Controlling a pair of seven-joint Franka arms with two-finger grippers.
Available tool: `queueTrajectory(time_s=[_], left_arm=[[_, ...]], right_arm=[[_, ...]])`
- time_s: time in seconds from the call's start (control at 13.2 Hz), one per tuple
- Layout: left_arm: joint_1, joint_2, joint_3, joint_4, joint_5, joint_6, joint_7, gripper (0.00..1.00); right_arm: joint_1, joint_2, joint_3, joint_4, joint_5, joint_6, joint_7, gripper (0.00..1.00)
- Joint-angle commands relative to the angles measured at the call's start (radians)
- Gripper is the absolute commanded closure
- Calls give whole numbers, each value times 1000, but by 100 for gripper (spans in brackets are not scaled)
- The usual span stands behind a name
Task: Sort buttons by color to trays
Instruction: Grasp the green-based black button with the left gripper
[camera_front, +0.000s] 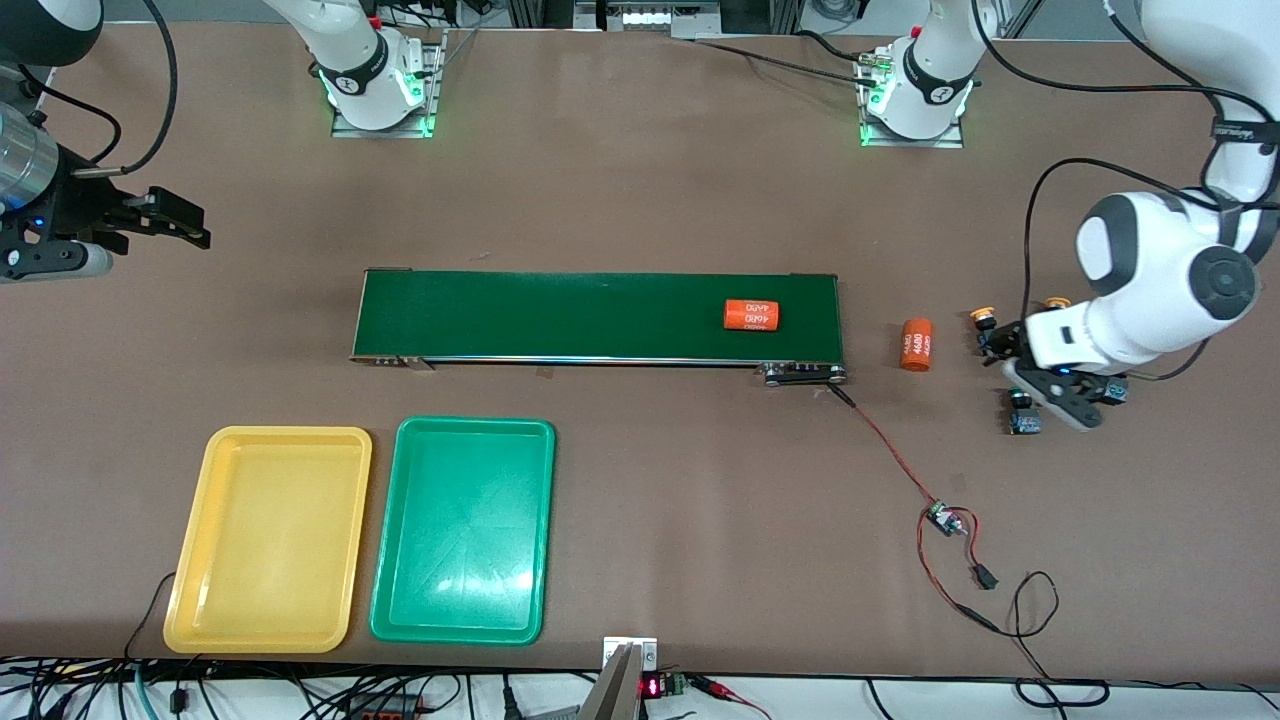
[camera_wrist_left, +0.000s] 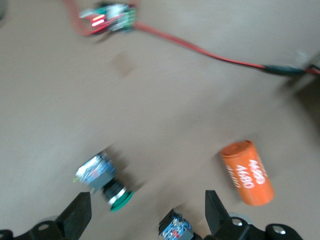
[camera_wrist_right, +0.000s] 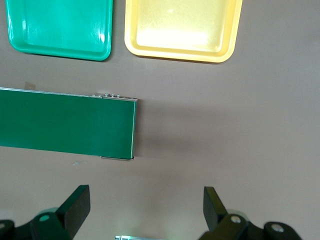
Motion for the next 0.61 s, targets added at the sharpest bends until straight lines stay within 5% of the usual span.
queueTrajectory(time_s=[0.0, 0.53], left_arm=[[22, 22, 8, 14, -13, -9, -197, 0], [70, 253, 8, 190, -10, 4, -286, 0]], right_arm=[[-8, -6, 2, 4, 17, -13, -17, 0], [-8, -6, 2, 4, 17, -16, -17, 0]])
